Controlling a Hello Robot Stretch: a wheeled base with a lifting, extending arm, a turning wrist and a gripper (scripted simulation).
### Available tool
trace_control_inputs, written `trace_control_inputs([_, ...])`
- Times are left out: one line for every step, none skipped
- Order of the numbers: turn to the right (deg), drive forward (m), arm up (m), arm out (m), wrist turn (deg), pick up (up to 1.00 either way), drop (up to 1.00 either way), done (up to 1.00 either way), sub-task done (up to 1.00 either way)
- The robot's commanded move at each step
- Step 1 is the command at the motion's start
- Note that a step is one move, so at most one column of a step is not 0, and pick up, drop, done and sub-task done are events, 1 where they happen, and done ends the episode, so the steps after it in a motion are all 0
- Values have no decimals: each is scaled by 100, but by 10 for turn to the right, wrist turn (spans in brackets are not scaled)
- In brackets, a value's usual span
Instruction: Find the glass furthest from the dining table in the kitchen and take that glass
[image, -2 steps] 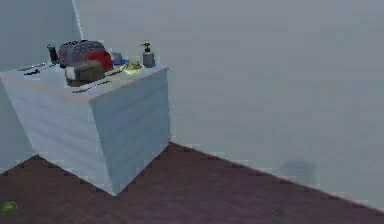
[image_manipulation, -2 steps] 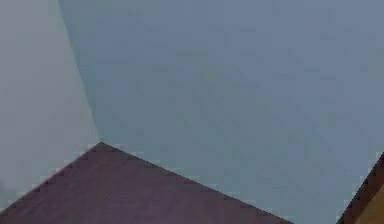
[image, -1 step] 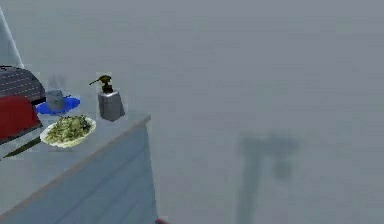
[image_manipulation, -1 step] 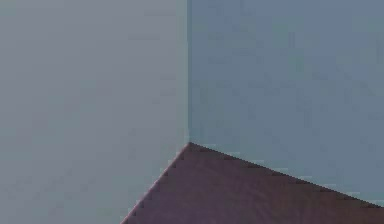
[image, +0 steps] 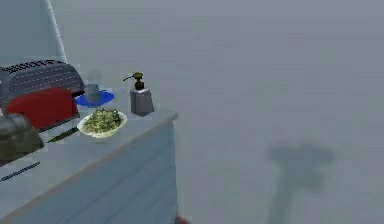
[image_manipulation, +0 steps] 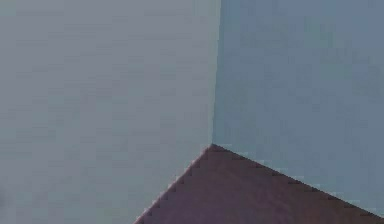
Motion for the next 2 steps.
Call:
trace_control_inputs([0, 10, 0, 0, 0, 0, 0, 0, 0])
trace_control_inputs([-450, 0, 0, 0, 0, 0, 0, 0, 0])
